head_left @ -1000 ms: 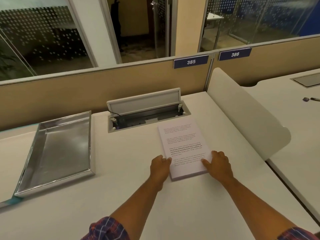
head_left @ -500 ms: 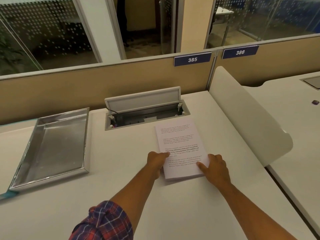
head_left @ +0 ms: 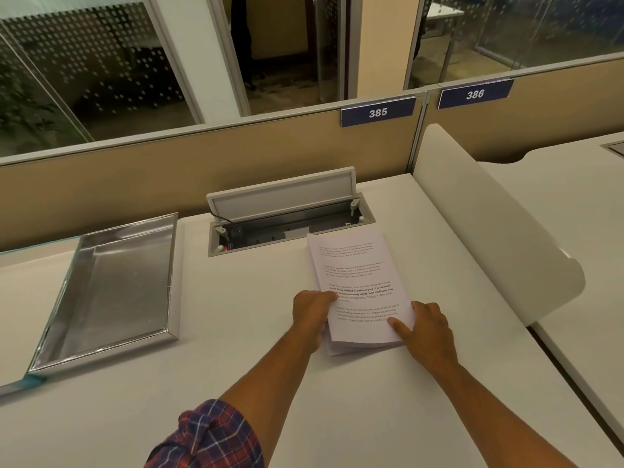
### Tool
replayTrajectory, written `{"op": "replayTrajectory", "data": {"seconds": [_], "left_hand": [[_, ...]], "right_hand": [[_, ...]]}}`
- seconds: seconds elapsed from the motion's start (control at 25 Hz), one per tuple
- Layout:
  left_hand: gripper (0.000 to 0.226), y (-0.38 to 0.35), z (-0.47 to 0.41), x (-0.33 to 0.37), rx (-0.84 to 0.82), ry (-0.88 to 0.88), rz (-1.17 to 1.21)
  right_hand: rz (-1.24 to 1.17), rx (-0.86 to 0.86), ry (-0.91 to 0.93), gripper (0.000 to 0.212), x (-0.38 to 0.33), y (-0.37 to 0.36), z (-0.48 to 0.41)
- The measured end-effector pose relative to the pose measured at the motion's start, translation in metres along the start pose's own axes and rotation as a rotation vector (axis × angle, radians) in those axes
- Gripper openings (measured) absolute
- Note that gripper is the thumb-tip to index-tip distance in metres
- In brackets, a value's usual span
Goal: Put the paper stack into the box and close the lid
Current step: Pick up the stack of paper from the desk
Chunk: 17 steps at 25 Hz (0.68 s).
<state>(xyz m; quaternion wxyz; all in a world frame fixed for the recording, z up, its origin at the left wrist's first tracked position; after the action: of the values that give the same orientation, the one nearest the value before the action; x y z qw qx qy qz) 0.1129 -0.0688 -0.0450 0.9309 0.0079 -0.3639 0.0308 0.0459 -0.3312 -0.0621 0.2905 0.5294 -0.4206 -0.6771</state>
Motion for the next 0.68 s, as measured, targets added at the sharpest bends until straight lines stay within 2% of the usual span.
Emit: {"op": "replayTrajectory", "data": {"seconds": [0.12, 0.28, 0.4, 0.52, 0.68], "left_hand": [[0.024, -0.005, -0.002, 0.001, -0.019, -0.014, -0.019], [0.034, -0.008, -0.01, 0.002, -0.079, -0.009, 0.031], [0.03, -0.002, -0.017, 0.002, -0.064, 0.059, -0.017], [0.032, -0.006, -0.022, 0.006, -0.138, 0.086, -0.144], [0.032, -0.007, -0.016, 0.012, -0.171, 0.01, -0.231]], "right_hand": [[-0.001, -0.011, -0.004, 0.071, 0.002, -0.002, -0.001], [-0.007, -0.011, 0.001, 0.069, 0.004, -0.002, -0.001], [-0.009, -0.009, 0.0, 0.068, 0.005, -0.003, -0.002], [-0.016, -0.017, -0.003, 0.068, 0.006, -0.004, -0.003], [-0.059, -0.056, -0.036, 0.069, 0.006, -0.004, -0.003]]}}
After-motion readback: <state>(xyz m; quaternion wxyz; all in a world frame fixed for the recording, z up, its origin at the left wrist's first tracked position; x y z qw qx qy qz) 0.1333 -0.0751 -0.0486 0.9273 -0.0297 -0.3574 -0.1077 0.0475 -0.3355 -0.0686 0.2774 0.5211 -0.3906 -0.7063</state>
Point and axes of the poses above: each hand's wrist, its own z-axis away from the middle knuckle, its own y-axis out of the back of the hand, x = y × z, the point moved 8 cm from there along -z, towards the middle knuckle, and after that the axes turned 10 degrees about y, right-handed, at the moved point
